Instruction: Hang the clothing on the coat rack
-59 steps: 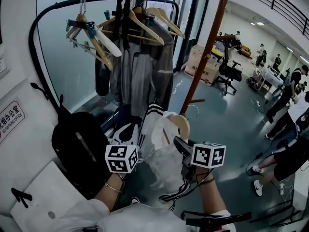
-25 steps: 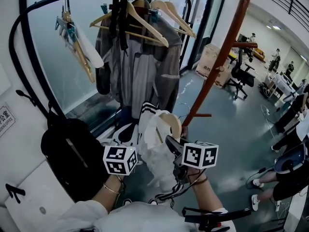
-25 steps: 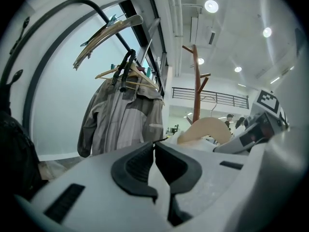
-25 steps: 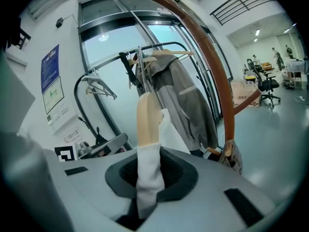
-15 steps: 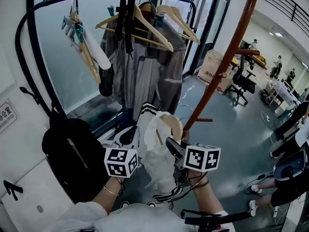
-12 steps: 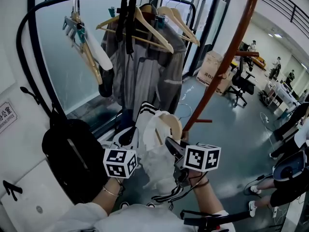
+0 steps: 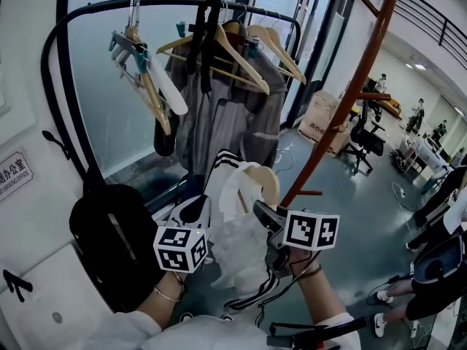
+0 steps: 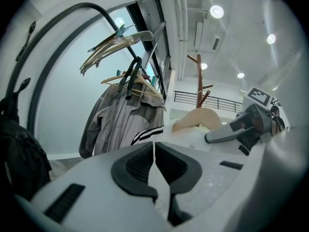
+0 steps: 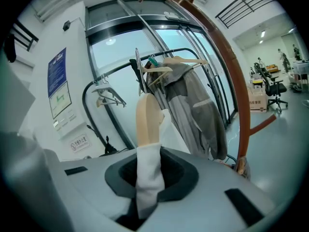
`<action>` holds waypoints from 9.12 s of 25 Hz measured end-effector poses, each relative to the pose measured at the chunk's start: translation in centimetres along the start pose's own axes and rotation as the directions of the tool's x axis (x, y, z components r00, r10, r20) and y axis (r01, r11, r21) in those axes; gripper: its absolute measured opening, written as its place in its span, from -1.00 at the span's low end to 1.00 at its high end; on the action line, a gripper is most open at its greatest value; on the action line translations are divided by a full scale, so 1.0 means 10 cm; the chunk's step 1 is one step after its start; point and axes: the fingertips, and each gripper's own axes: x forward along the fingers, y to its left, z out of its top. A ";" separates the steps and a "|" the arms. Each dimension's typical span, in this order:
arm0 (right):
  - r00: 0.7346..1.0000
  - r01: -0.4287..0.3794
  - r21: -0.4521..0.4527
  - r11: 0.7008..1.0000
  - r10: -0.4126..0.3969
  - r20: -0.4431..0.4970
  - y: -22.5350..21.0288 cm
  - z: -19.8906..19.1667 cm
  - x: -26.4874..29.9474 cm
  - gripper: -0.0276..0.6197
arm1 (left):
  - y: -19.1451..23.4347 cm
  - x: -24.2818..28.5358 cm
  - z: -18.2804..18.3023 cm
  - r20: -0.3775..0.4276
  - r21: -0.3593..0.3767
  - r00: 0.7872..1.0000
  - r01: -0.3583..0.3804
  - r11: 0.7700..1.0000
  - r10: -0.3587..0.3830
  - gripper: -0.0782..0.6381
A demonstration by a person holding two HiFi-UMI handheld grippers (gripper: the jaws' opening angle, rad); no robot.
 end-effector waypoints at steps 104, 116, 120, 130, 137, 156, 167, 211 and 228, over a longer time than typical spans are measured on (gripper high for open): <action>0.903 0.163 0.114 0.980 -0.195 0.382 0.52 3.65 -1.37 -0.70 | -0.93 0.46 2.64 0.293 0.357 0.928 0.116 0.927 -0.229 -0.73; 0.887 0.178 0.172 0.969 -0.234 0.398 0.40 3.90 -1.20 -0.70 | -0.77 0.60 2.62 0.293 0.341 0.931 0.110 0.934 -0.216 -0.73; 0.881 0.182 0.187 0.965 -0.244 0.405 0.35 3.98 -1.16 -0.69 | -0.69 0.65 2.58 0.279 0.339 0.938 0.103 0.935 -0.205 -0.73; 0.874 0.178 0.219 0.959 -0.257 0.412 0.31 4.08 -1.06 -0.67 | -0.63 0.64 2.55 0.283 0.334 0.936 0.108 0.936 -0.208 -0.73; 0.872 0.150 0.239 0.959 -0.242 0.425 0.24 4.17 -1.00 -0.65 | -0.55 0.60 2.47 0.281 0.324 0.940 0.100 0.941 -0.196 -0.73; 0.884 0.123 0.275 0.954 -0.231 0.406 0.05 4.11 -0.85 -0.59 | -0.58 0.63 2.36 0.265 0.327 0.940 0.123 0.937 -0.216 -0.73; 0.879 0.181 0.238 0.954 -0.265 0.396 -0.10 4.04 -0.94 -0.56 | -0.75 0.78 2.27 0.254 0.335 0.932 0.166 0.928 -0.258 -0.73; 0.761 0.419 -0.164 0.893 -0.248 0.599 0.21 3.66 -1.89 -0.17 | -1.27 0.58 1.75 0.176 0.316 0.941 0.224 0.922 -0.289 -0.73; 0.745 0.370 -0.128 0.920 -0.211 0.633 -0.23 2.76 -1.95 -0.17 | -1.17 0.51 1.37 0.153 0.208 0.955 0.221 0.953 -0.254 -0.73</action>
